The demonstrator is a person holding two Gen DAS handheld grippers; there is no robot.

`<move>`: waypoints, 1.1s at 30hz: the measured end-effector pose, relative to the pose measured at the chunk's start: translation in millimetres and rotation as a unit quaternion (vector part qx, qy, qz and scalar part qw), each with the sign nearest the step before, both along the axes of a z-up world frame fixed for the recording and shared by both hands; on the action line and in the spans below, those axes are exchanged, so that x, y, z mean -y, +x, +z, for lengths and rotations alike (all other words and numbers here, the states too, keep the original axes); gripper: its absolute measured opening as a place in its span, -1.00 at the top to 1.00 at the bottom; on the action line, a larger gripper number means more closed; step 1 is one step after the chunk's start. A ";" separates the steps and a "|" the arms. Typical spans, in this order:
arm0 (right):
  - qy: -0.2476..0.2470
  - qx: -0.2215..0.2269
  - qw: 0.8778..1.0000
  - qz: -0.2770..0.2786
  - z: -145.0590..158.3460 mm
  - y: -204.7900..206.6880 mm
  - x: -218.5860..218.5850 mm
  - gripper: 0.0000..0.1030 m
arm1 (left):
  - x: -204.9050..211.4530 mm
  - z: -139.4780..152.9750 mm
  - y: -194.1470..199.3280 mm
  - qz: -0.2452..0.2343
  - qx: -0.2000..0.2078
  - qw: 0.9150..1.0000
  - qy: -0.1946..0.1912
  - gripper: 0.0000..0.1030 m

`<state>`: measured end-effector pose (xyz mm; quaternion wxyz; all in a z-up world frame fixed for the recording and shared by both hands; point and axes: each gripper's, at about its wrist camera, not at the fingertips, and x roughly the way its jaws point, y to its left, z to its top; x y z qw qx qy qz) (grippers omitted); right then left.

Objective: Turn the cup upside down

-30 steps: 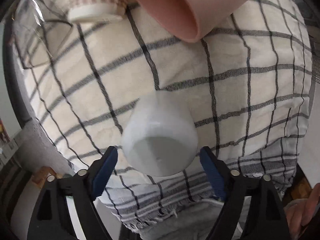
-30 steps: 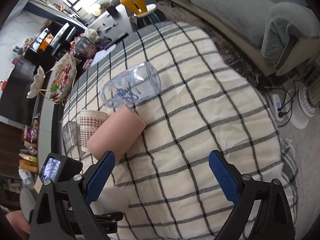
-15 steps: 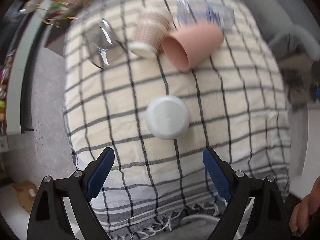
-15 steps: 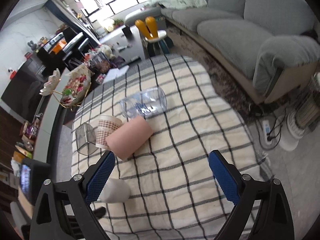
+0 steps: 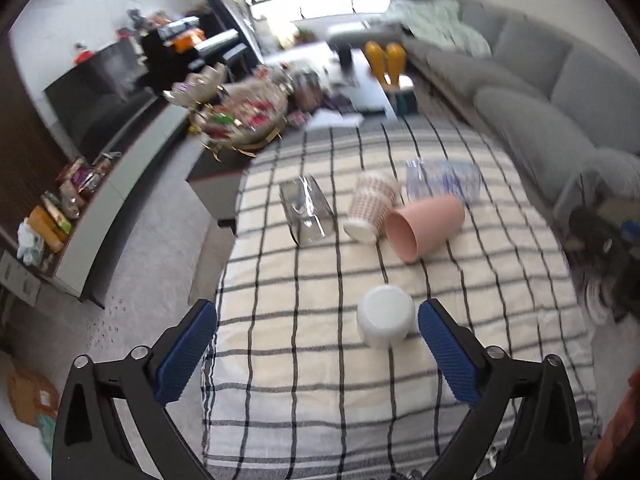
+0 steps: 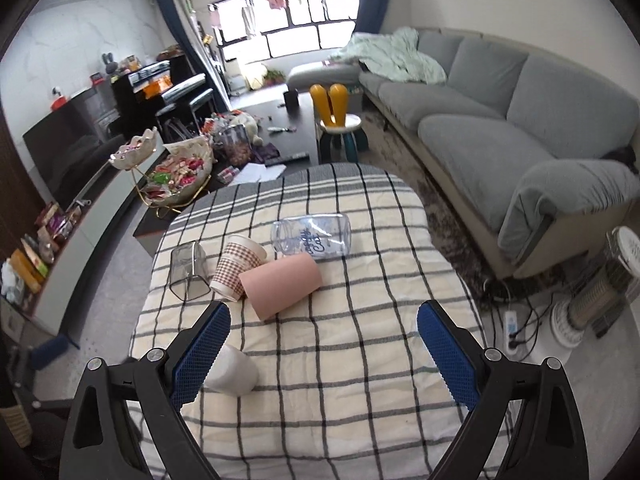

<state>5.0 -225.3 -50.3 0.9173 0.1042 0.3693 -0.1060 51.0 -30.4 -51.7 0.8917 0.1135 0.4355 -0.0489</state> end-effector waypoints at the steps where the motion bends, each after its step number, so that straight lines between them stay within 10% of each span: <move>1: -0.006 0.003 1.000 0.003 0.0 -2.8 -2.5 -0.84 | -3.1 0.4 -3.6 0.007 0.007 1.000 -0.005 -1.00; 33: -0.052 0.054 0.997 -0.031 14.3 -45.7 -11.8 -0.84 | -16.4 18.1 -48.8 0.034 0.084 0.995 -0.033 -1.00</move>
